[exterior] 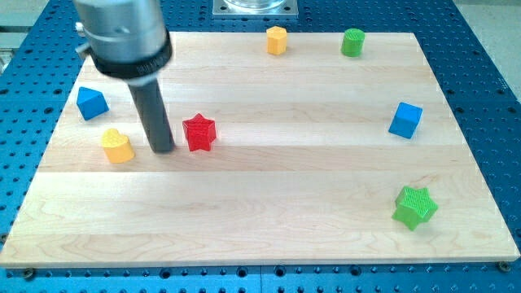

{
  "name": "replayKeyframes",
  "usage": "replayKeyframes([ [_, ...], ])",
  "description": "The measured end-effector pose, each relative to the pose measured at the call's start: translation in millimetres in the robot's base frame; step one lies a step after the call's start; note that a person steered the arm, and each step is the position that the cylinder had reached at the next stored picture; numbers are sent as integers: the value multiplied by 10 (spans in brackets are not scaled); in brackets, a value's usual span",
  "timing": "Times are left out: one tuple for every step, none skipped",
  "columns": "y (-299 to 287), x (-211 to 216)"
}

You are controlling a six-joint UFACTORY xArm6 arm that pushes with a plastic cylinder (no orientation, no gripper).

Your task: Move the yellow heart diagonally bottom left to the red star

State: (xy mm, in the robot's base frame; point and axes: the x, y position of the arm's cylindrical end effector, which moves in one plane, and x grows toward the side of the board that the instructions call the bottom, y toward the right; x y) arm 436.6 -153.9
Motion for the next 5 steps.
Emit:
replayKeyframes([
  [-703, -232],
  [-867, 454],
  [-213, 617],
  [-1040, 336],
  [-463, -94],
])
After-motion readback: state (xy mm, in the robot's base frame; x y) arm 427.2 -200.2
